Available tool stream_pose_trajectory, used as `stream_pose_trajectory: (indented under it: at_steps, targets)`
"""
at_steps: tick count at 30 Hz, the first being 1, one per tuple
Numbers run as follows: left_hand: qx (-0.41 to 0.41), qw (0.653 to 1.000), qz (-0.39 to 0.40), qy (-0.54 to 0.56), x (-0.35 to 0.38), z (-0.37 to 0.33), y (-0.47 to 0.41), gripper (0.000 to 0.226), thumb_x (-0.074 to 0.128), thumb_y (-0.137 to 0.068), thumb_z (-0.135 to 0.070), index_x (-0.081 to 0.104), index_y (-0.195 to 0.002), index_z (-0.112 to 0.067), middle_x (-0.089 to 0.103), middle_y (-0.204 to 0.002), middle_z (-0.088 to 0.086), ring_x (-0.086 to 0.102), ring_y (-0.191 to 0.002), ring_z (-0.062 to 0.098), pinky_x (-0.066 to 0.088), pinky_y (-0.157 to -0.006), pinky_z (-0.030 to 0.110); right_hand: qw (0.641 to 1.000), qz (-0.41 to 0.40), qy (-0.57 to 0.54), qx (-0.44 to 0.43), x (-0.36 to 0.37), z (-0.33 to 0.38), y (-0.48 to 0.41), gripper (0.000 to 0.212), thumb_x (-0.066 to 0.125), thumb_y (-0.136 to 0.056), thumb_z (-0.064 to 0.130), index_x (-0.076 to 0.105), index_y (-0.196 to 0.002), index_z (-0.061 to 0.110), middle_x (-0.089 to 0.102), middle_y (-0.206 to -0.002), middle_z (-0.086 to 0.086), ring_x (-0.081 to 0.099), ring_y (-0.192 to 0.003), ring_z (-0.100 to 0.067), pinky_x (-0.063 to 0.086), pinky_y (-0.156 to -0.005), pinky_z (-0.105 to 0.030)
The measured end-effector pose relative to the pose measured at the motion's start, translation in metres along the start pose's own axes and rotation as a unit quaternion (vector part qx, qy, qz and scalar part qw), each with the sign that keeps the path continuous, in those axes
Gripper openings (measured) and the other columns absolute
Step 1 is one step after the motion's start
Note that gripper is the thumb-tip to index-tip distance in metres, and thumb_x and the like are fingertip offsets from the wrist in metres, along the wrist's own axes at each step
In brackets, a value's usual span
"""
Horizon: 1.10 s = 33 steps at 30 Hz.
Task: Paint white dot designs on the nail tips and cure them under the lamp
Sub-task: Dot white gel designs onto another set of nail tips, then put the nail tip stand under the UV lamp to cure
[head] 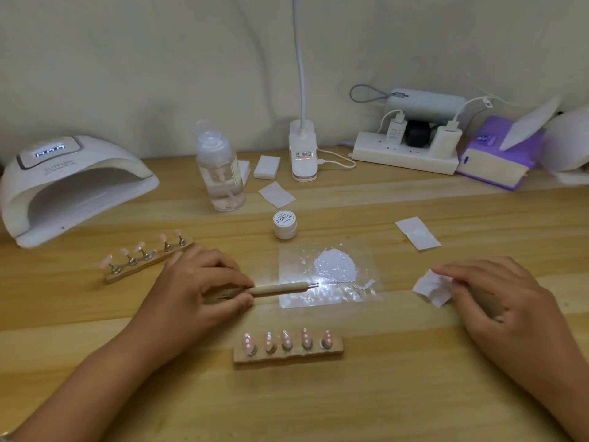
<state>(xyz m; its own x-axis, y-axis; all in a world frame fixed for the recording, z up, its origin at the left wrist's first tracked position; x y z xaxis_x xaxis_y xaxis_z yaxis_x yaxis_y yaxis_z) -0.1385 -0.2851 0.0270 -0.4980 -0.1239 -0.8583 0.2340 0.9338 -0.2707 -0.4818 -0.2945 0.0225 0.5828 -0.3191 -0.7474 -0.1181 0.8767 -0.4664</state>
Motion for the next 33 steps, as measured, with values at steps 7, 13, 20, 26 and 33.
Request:
stream_pose_trajectory:
  at_steps: [7, 13, 20, 26, 33]
  targets:
    - [0.001, 1.000, 0.002, 0.024, 0.001, 0.005, 0.000, 0.035, 0.060, -0.073, -0.061, 0.077, -0.091, -0.036, 0.064, -0.091, -0.024, 0.057, -0.091, 0.006, 0.045, -0.082, 0.043, 0.999, -0.045, -0.028, -0.008, -0.009, 0.004, -0.002, 0.045, 0.031, -0.077, 0.018, 0.075, -0.089, 0.020, 0.067, -0.101, 0.019, 0.054, -0.103, -0.010, 0.043, -0.089, -0.031]
    - [-0.007, 0.999, 0.023, 0.036, -0.007, 0.008, -0.001, 0.042, 0.062, -0.068, -0.066, 0.073, -0.099, -0.041, 0.063, -0.098, -0.026, 0.055, -0.099, 0.002, 0.046, -0.088, 0.041, 0.991, -0.064, -0.005, -0.117, -0.010, 0.037, -0.003, 0.036, 0.041, -0.084, 0.012, 0.076, -0.088, 0.015, 0.069, -0.097, 0.013, 0.057, -0.104, -0.012, 0.039, -0.091, -0.032]
    - [-0.020, 0.992, -0.100, 0.068, -0.043, 0.024, 0.030, 0.045, 0.042, -0.096, -0.051, 0.072, -0.068, -0.032, 0.070, -0.088, -0.015, 0.064, -0.090, 0.004, 0.036, -0.106, 0.048, 0.997, -0.039, 0.036, -0.050, -0.022, 0.002, -0.002, 0.021, 0.041, -0.100, 0.048, 0.061, -0.096, 0.049, 0.061, -0.097, 0.033, 0.056, -0.107, -0.014, 0.041, -0.091, -0.058]
    - [0.082, 0.995, -0.018, -0.045, -0.029, -0.009, 0.052, 0.063, 0.024, -0.097, -0.069, 0.074, -0.089, -0.031, 0.068, -0.090, -0.018, 0.052, -0.091, -0.002, 0.039, -0.078, 0.031, 0.990, 0.038, 0.007, -0.132, -0.001, 0.044, 0.012, 0.050, 0.036, -0.101, 0.055, 0.076, -0.086, 0.030, 0.071, -0.102, 0.010, 0.055, -0.107, -0.018, 0.039, -0.096, -0.031]
    - [0.143, 0.986, -0.010, -0.085, 0.004, -0.027, 0.046, 0.034, 0.058, -0.078, -0.058, 0.079, -0.080, -0.031, 0.067, -0.076, -0.016, 0.047, -0.083, -0.004, 0.037, -0.073, 0.017, 0.969, 0.029, 0.084, -0.231, 0.026, 0.078, 0.015, 0.045, 0.044, -0.094, 0.049, 0.077, -0.073, 0.027, 0.070, -0.086, 0.007, 0.056, -0.093, -0.013, 0.050, -0.074, -0.031]
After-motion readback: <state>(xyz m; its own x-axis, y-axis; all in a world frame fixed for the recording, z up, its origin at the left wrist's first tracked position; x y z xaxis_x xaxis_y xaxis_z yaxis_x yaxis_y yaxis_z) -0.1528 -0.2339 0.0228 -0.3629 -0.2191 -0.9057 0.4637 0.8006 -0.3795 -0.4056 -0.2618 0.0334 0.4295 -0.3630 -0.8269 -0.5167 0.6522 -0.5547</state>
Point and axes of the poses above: each hand's wrist, its own y-axis away from the middle knuckle, its own x-axis out of the palm, z = x × y, the point moved 5 cm from there along -y, towards the middle knuckle
